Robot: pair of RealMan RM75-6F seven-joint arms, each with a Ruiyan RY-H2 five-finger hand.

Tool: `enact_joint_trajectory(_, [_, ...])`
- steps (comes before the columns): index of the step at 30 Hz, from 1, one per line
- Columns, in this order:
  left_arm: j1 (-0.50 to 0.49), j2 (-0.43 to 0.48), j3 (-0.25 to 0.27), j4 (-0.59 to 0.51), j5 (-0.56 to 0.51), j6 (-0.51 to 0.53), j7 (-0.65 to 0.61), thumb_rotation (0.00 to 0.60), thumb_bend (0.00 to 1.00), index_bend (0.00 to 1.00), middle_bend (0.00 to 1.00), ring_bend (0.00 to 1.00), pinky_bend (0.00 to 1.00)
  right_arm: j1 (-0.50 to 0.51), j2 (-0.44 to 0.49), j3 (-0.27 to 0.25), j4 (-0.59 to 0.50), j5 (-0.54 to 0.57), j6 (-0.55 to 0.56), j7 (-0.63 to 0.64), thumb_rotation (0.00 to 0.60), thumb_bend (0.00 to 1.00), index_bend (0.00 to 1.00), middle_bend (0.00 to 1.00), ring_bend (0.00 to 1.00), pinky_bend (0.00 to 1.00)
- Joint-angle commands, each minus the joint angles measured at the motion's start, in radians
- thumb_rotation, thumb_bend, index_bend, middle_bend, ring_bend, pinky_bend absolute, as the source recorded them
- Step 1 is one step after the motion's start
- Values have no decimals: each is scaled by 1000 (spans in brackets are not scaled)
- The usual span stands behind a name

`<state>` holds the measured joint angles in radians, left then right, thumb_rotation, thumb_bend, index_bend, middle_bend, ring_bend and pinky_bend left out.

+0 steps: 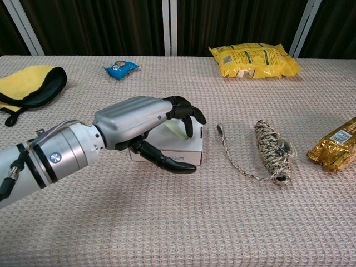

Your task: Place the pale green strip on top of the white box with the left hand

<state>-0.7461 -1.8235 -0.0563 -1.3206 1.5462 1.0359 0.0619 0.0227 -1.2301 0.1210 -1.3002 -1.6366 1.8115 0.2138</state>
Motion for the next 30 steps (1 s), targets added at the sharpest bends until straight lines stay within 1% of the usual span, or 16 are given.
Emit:
enact_joint_trajectory(1, [2, 4, -1, -9, 7, 11, -6, 223, 0, 204, 347, 56, 174, 0, 0, 0, 0, 0, 1, 1, 545, 296, 0, 0, 0, 0])
enact_joint_trajectory(8, [6, 18, -7, -31, 24, 45, -15, 221, 0, 204, 344, 57, 174, 0, -2, -1, 4, 1, -2, 4, 547, 296, 0, 0, 0, 0])
enact_joint_trajectory(15, [6, 15, -6, -17, -10, 10, 9, 224, 0, 204, 345, 57, 174, -1, -4, -2, 5, 2, -2, 2, 549, 296, 0, 0, 0, 0])
enact_joint_trajectory(30, [0, 1, 7, 4, 2, 2, -7, 225, 0, 203, 350, 57, 174, 0, -8, 0, 13, 8, -7, 4, 546, 297, 0, 0, 0, 0])
